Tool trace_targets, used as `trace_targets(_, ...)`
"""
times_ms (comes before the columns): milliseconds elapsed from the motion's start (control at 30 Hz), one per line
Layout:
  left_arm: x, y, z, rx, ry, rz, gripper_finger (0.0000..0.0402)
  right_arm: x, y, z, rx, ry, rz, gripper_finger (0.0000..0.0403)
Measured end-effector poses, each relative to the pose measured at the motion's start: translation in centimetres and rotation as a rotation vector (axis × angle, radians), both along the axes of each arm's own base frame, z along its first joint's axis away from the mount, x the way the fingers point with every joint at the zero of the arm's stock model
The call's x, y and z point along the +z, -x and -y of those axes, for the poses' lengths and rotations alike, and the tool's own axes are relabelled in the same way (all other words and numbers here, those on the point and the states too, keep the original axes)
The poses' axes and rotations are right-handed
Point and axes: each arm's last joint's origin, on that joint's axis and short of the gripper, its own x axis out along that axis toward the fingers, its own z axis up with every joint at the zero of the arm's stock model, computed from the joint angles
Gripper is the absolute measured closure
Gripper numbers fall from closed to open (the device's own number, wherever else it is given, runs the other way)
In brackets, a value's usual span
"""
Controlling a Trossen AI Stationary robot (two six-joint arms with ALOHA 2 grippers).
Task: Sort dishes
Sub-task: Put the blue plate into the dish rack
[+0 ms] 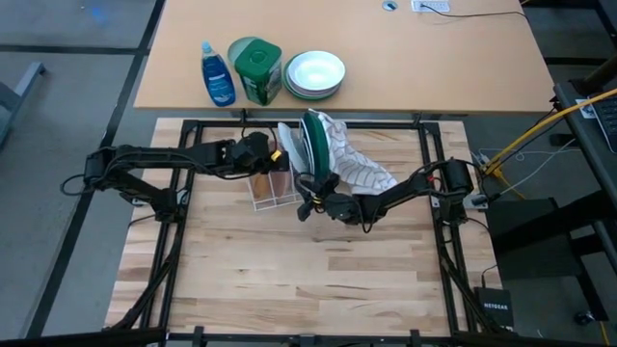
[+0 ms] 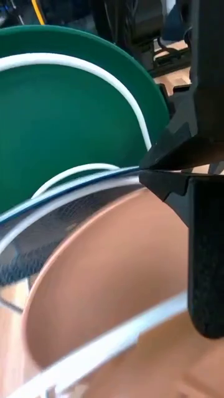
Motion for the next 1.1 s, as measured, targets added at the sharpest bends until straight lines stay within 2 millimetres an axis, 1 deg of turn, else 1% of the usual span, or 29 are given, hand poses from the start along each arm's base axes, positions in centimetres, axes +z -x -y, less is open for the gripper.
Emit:
trace_targets(200,-0.8,-0.7,-0.1,-0.010,0.010,-0.017,0.0389,-0.2,0.1,0.0,0.002,0.002,-0.024,0.0304)
trace_targets(367,-0.8,-0.9,-0.2,-0.029,-0.013,-0.013,0.0399,-0.3,0.1,0.0,0.002,0.003,-0.035,0.0304)
trace_targets(567,-0.8,-0.9,-0.2,-0.036,-0.032,-0.021,0.0393,-0.4,0.1,0.0,0.003,0.004,-0.047,0.0304)
trace_targets(733,-0.6,-0.9,-0.2,-0.084,-0.092,-0.043,0.0399,-0.4,0.1,-0.1,0.004,0.005,-0.050,0.0304)
trace_targets(900,-0.6,-0.9,-0.2,-0.102,-0.112,-0.056,0.0399,-0.4,0.1,-0.1,0.004,0.005,-0.050,0.0304)
trace_targets(1100,0.3,-0.2,-0.1,-0.120,-0.163,-0.055,0.0399,-0.4,0.1,-0.1,0.004,0.006,-0.051,0.0304)
